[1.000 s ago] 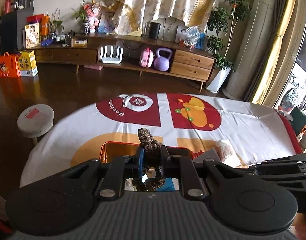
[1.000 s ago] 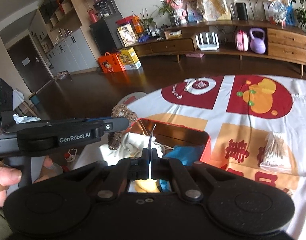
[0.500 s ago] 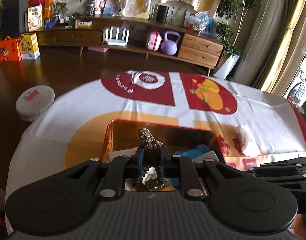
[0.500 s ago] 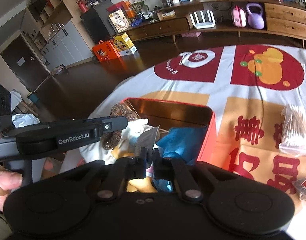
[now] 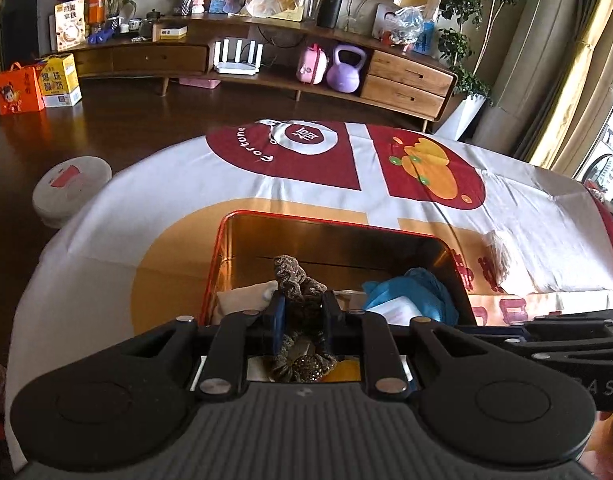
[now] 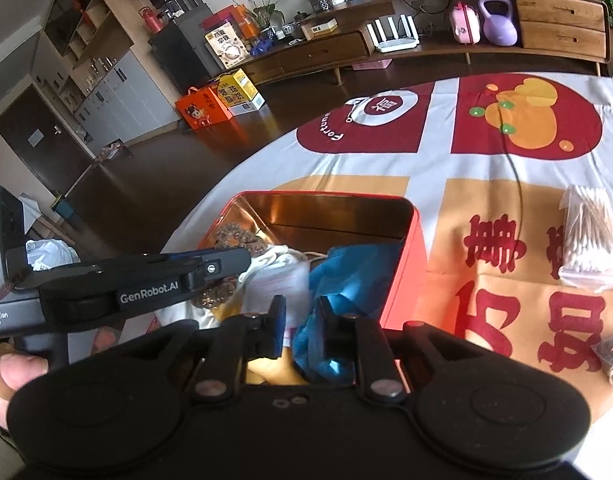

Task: Organize soft objects
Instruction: 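Lower the brown beaded bracelet into the tin and open the left gripper, then move the left gripper to the cotton swab bag while the right gripper approaches the small clear bag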

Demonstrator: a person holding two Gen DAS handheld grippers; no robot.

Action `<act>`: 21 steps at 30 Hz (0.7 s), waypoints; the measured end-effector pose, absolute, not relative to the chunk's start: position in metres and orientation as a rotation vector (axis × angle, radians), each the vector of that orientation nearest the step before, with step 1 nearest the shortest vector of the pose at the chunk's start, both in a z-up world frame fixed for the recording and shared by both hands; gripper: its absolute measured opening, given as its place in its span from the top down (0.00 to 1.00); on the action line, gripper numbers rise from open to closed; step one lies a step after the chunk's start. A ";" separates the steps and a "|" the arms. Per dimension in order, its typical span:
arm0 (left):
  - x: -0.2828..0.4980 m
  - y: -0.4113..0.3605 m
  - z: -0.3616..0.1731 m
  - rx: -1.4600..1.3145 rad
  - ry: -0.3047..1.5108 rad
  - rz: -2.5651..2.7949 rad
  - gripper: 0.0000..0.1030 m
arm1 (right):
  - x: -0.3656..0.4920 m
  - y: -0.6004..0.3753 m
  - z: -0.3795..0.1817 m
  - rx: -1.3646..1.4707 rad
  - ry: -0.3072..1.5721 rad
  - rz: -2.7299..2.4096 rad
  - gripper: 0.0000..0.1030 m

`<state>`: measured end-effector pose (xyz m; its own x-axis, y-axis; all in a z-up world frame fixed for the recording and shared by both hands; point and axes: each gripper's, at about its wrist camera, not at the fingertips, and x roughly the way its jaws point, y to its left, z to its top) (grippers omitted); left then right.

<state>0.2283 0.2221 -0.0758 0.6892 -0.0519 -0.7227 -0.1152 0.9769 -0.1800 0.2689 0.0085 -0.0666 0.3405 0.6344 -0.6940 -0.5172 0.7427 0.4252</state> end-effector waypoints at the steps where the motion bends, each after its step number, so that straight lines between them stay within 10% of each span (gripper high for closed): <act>1: 0.228 0.222 -0.075 -0.216 0.814 0.041 0.78 | 0.269 0.007 -0.066 0.135 0.963 0.746 0.81; 5: 0.226 0.221 -0.073 -0.208 0.814 0.040 0.64 | 0.268 0.003 -0.062 0.139 0.953 0.748 0.78; 7: 0.224 0.220 -0.071 -0.201 0.806 0.038 0.38 | 0.266 0.001 -0.061 0.137 0.949 0.756 0.74; 21: 0.201 0.205 -0.045 -0.162 0.754 0.036 0.35 | 0.241 -0.011 -0.036 0.076 0.891 0.798 0.59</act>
